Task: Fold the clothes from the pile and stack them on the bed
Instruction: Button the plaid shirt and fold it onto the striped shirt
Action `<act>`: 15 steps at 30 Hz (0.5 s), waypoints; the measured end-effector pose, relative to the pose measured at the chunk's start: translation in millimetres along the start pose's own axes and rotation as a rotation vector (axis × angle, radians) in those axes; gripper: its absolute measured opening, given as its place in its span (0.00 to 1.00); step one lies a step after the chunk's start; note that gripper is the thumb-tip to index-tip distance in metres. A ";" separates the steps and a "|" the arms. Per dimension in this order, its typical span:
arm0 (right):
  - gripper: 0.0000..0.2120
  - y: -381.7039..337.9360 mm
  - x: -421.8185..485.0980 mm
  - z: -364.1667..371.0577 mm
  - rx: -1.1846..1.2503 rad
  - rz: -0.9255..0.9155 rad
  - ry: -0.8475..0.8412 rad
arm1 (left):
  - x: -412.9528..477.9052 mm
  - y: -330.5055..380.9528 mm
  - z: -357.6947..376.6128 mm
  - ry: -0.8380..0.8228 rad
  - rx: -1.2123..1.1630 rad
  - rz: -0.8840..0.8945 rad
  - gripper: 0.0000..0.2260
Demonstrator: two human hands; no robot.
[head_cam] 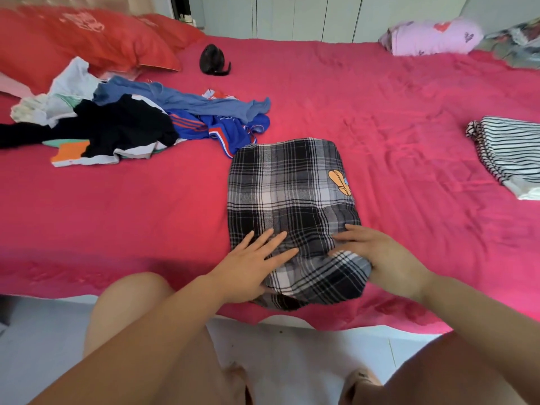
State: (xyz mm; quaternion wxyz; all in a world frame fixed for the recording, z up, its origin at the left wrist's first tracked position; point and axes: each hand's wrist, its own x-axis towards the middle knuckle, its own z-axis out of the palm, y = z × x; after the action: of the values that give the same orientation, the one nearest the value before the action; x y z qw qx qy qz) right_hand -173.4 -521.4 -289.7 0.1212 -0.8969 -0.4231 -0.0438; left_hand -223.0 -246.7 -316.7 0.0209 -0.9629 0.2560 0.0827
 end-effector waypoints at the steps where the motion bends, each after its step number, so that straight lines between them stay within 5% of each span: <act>1: 0.21 -1.2 3.8 -6.7 0.084 0.041 0.038 | -0.3 1.4 -0.6 0.010 -0.021 -0.001 0.42; 8: 0.16 -12.1 24.1 -49.6 0.393 0.317 0.081 | -4.8 24.5 -1.8 0.212 -0.005 -0.076 0.57; 15: 0.10 -6.1 44.4 -70.6 0.534 0.453 0.066 | -8.5 7.2 -0.6 0.531 -0.121 -0.053 0.48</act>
State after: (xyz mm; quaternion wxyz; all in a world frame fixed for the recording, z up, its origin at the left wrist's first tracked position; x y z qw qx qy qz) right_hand -148.1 -502.4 -212.3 0.3717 -0.9028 -0.2055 0.0677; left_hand -233.7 -248.8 -314.7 -0.1026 -0.9566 0.2220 -0.1582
